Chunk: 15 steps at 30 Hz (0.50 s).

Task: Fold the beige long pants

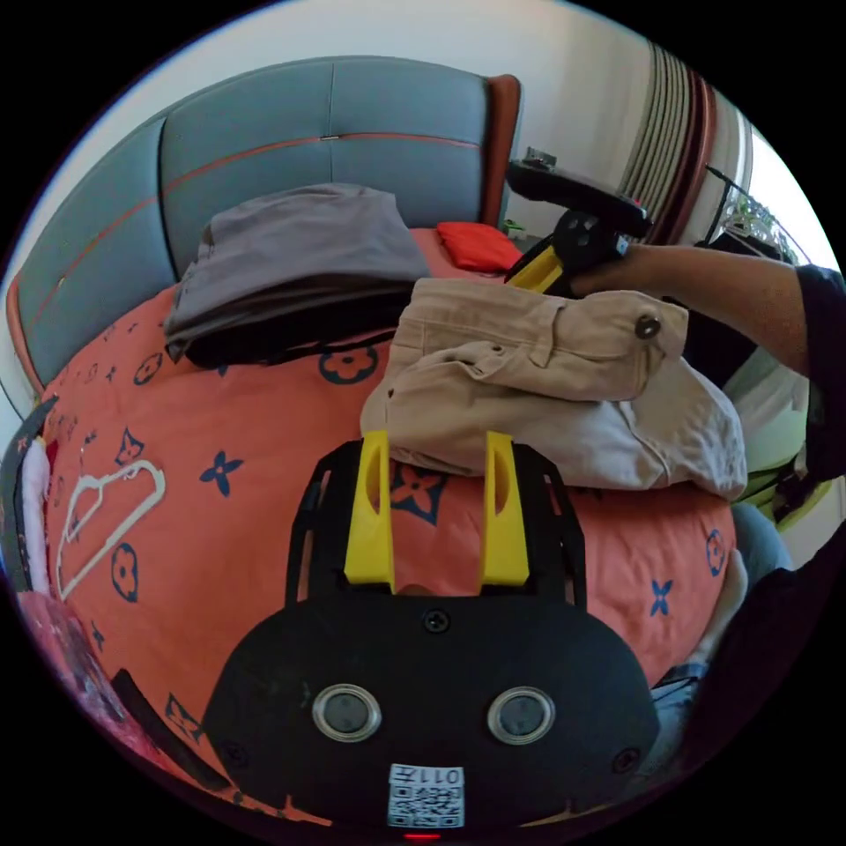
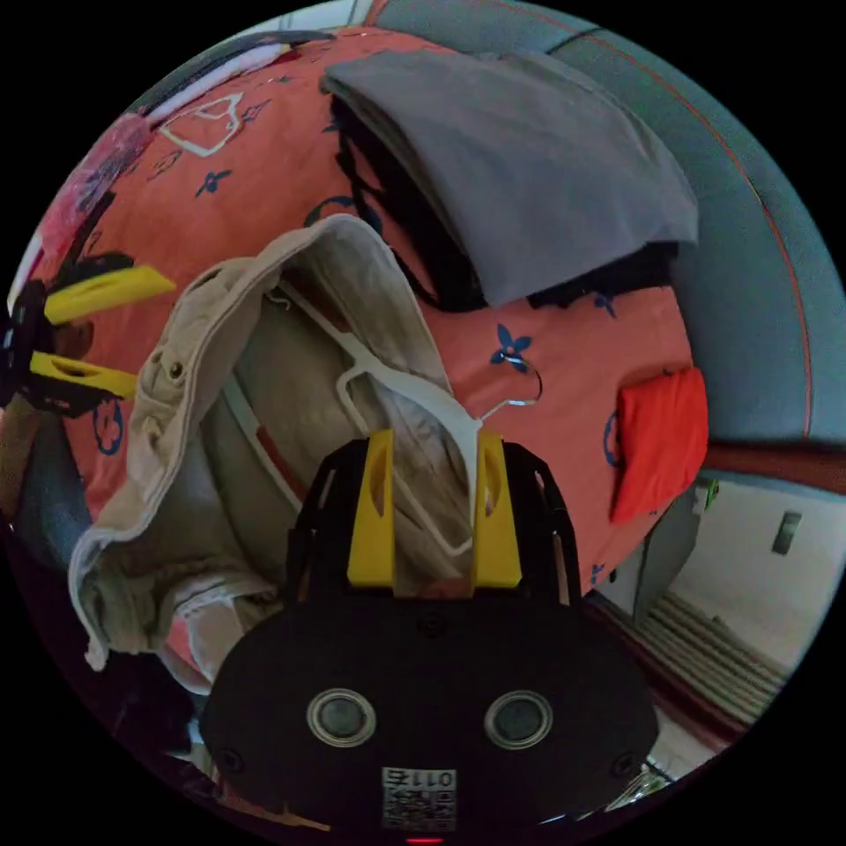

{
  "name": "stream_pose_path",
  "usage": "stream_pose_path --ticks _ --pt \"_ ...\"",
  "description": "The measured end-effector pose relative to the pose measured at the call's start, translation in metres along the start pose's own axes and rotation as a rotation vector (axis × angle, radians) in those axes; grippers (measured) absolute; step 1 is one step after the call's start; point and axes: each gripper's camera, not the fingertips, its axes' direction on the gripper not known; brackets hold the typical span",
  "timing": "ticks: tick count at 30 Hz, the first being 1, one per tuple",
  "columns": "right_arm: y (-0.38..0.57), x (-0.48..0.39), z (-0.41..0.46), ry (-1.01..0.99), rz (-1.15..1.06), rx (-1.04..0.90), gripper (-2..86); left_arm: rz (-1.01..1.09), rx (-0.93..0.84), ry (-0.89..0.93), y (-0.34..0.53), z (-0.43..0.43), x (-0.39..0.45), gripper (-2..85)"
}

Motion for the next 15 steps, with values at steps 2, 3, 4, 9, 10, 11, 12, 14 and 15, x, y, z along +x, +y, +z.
stream_pose_path --ticks 2,3,4,9,10,11,12,14,15 --pt "-0.020 -0.010 0.005 0.092 -0.091 -0.002 11.9 0.022 -0.005 -0.010 -0.007 0.004 0.000 15.5" --pt "-0.031 -0.016 0.011 0.127 -0.149 -0.016 11.5 -0.002 0.005 0.014 -0.007 0.006 -0.002 15.8" --pt "-0.035 -0.019 0.012 0.110 -0.176 -0.017 10.8 -0.005 0.015 0.038 -0.007 0.007 -0.002 15.9" --pt "-0.042 -0.048 -0.016 0.270 -0.295 -0.021 5.3 -0.003 0.018 0.109 -0.012 0.015 -0.006 17.1" --pt "-0.039 -0.053 -0.020 0.297 -0.306 -0.020 5.0 0.005 0.015 0.122 -0.014 0.014 -0.006 17.2" --pt "-0.032 -0.063 -0.031 0.330 -0.314 -0.007 4.4 0.021 0.021 0.127 -0.016 0.011 -0.006 17.7" --pt "-0.023 -0.072 -0.044 0.368 -0.311 0.039 3.9 0.034 0.046 0.128 -0.017 0.005 -0.005 18.2" --pt "-0.008 -0.088 -0.066 0.434 -0.325 0.118 3.4 0.054 0.084 0.176 -0.019 -0.006 -0.006 19.0" --pt "0.001 -0.100 -0.081 0.473 -0.330 0.171 3.1 0.074 0.103 0.229 -0.020 -0.015 -0.007 19.3"
